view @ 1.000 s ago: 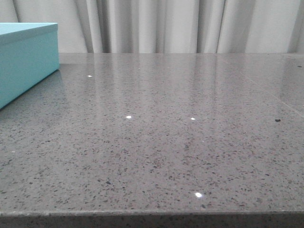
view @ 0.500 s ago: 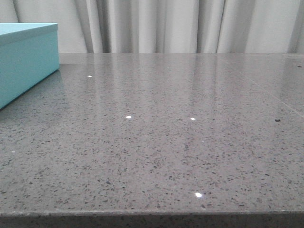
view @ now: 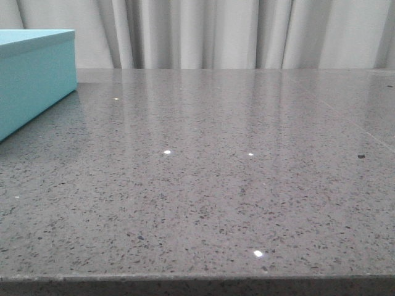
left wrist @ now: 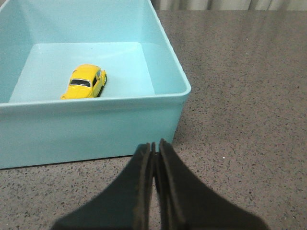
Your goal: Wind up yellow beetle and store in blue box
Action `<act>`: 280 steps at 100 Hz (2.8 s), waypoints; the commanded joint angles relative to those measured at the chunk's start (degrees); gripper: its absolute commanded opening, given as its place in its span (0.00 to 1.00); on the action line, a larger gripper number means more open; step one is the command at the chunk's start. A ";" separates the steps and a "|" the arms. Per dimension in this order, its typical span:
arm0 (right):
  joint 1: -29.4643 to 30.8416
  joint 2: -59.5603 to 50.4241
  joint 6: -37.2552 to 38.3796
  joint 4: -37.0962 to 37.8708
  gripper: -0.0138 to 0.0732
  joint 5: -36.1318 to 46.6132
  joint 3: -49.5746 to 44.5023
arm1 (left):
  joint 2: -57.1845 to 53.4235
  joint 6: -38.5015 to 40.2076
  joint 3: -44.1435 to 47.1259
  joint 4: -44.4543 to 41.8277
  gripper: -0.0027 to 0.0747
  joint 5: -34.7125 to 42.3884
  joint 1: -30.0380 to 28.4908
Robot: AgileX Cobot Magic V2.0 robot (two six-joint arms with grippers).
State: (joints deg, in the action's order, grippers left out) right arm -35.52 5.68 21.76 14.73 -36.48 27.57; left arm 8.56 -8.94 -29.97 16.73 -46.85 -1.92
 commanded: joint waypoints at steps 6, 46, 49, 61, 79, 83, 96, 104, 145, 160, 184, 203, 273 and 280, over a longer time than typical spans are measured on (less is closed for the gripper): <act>0.06 0.81 -0.71 1.46 0.08 4.01 1.31 | 0.67 0.12 -1.27 1.37 0.01 3.91 0.13; 0.06 0.81 -0.71 1.46 0.08 4.01 1.31 | 0.32 0.67 8.29 -5.89 0.01 28.30 3.40; 0.06 0.81 -0.71 1.46 0.08 4.01 1.31 | 0.32 1.26 9.48 -7.04 0.01 30.75 3.68; 0.06 0.81 -0.71 1.46 0.08 4.01 1.31 | -0.80 7.59 14.93 -12.41 0.01 38.61 4.16; 0.06 0.81 -0.71 1.46 0.08 4.01 1.31 | -6.10 10.03 24.92 -13.37 0.01 44.56 4.16; 0.06 0.81 -0.71 1.46 0.08 4.01 1.31 | -7.70 11.12 26.88 -13.37 0.01 45.18 4.05; 0.06 0.81 -0.71 1.46 0.08 4.07 1.31 | -10.79 12.69 31.07 -13.37 0.01 46.30 3.46; 0.06 0.87 -0.71 1.46 0.08 3.97 1.31 | -10.67 12.78 31.22 -13.46 0.01 45.09 3.08; 0.06 0.87 -0.71 1.46 0.08 3.65 1.31 | -10.67 12.78 31.22 -13.32 0.01 45.36 3.08; 0.06 0.87 -0.71 1.46 0.08 3.65 1.31 | -10.67 12.78 31.22 -13.32 0.01 45.36 3.08; 0.06 0.87 -0.71 1.46 0.08 3.71 1.31 | -10.67 12.78 31.22 -13.32 0.01 45.36 3.08; 0.34 0.87 -0.71 2.44 0.08 4.50 1.16 | -10.67 12.78 31.22 -13.32 0.01 45.36 3.08; 25.59 -0.31 -16.89 -11.08 0.08 47.41 -24.12 | -10.67 12.78 31.22 -13.32 0.01 45.36 3.08; 26.31 -1.48 -16.27 -11.08 0.08 47.35 -25.48 | -10.67 12.78 31.22 -13.32 0.01 45.36 3.08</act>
State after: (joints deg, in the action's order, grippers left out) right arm -10.34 4.77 5.70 4.02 4.10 1.98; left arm -0.32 3.25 0.00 3.35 -6.32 1.21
